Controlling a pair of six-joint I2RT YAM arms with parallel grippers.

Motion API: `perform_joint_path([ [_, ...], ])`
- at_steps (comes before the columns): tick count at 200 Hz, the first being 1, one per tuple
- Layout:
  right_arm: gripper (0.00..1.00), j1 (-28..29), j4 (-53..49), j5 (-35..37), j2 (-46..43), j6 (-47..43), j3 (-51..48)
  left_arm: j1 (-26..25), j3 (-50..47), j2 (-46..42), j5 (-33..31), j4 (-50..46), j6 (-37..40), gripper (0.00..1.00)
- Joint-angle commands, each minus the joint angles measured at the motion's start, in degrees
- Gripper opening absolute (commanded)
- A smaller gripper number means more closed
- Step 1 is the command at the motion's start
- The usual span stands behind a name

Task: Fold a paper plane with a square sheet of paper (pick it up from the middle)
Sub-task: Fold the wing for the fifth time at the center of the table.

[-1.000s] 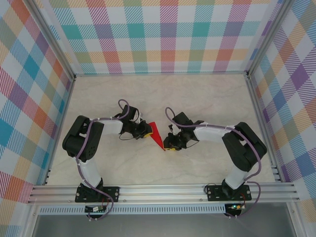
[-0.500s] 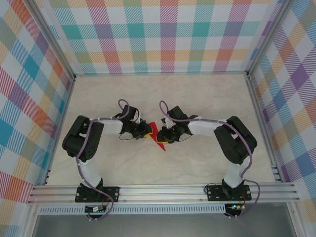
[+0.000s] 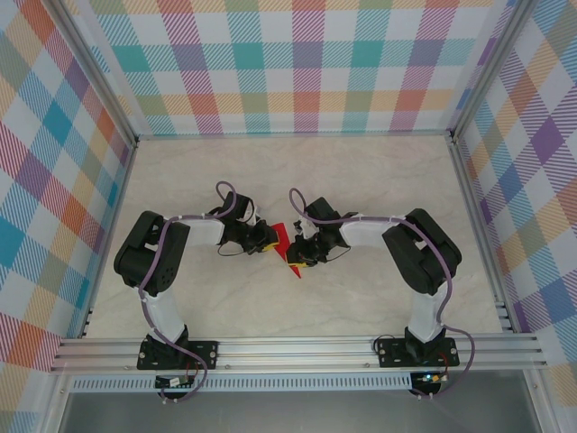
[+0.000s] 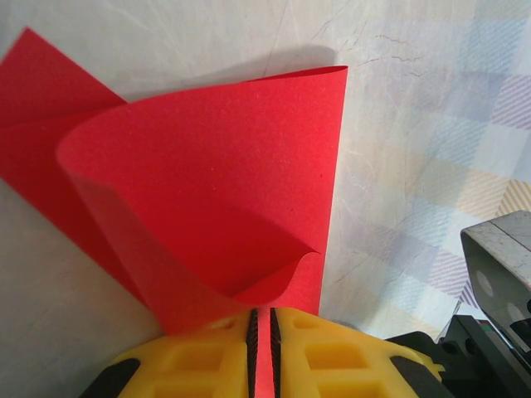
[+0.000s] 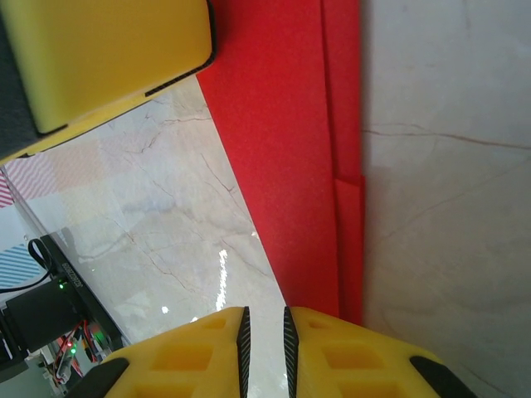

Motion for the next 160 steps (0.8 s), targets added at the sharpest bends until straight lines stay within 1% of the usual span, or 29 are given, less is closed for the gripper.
perform_joint_path([
  [1, 0.21, 0.4, -0.6, -0.6, 1.3, -1.6, -0.7, -1.0, 0.6, 0.4, -0.9, -1.0, 1.0, 0.15],
  [59, 0.2, 0.4, -2.1, -1.1, 2.9, -2.6, 0.0, -1.0, 0.8, 1.2, -1.5, -1.4, 1.2, 0.15],
  [87, 0.18, 0.6, -5.3, 1.5, 4.2, -3.3, 0.8, -1.0, 0.9, 1.5, -1.8, -1.8, 1.3, 0.15],
  [133, 0.18, 1.9, -6.3, 1.6, -1.5, -4.6, -0.2, -1.0, 1.1, 1.8, -3.2, -3.1, 1.3, 0.15],
  [160, 0.17, 2.3, -7.3, 1.8, -1.6, -5.0, -1.3, -1.0, 1.3, 2.3, -3.9, -3.6, 1.3, 0.15],
])
